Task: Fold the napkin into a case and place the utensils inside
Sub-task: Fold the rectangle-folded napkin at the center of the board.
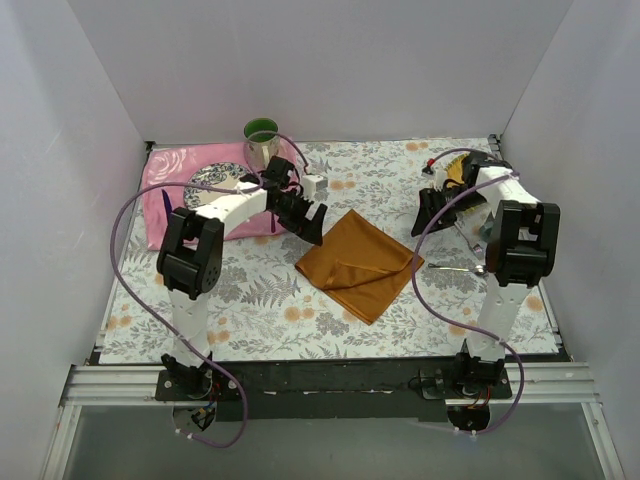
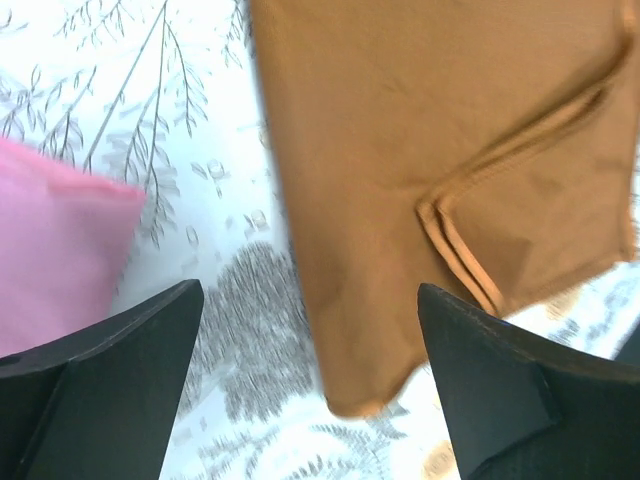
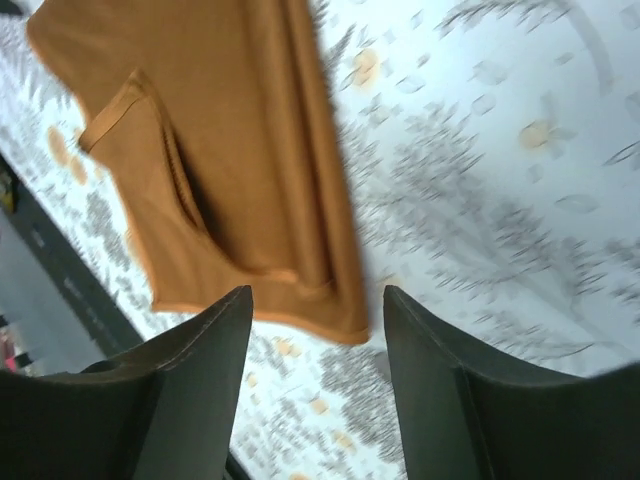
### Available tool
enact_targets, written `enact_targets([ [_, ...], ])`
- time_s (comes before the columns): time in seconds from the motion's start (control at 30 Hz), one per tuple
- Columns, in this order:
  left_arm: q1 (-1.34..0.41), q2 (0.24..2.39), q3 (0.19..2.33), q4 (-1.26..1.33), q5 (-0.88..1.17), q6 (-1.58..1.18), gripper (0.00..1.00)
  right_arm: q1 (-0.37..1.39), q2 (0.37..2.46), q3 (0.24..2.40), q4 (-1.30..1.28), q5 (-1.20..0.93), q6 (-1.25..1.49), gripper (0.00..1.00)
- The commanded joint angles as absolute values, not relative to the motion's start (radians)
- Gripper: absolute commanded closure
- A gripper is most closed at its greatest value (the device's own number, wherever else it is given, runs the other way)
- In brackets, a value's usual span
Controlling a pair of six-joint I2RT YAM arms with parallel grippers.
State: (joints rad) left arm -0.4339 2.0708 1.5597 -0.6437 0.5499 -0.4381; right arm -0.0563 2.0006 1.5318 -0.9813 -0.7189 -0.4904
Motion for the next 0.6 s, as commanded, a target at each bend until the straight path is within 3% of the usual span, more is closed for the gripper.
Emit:
enact_targets([
  [0.0, -0.408, 1.872, 1.503, -0.618, 0.658, -0.475, 0.11, -0.035, 2.091, 1.591, -0.945, -0.674, -0.451, 0.41],
  [0.2, -0.356, 1.749, 1.384, -0.594, 0.684, -0.552, 0.10, -0.026, 2.131, 1.514, -0.986, -0.722, -0.498, 0.61],
  [0.27, -0.333, 1.697, 1.338, -0.592, 0.678, -0.555, 0.02, -0.023, 2.109, 1.439, -0.991, -0.752, -0.518, 0.64],
  [0.5, -0.203, 1.598, 1.230, -0.545, 0.773, -0.623, 0.02, 0.072, 2.002, 1.195, -0.979, -0.860, -0.511, 0.64],
  [0.57, -0.183, 1.583, 1.226, -0.520, 0.773, -0.644, 0.02, 0.126, 1.982, 1.155, -0.947, -0.891, -0.491, 0.59],
])
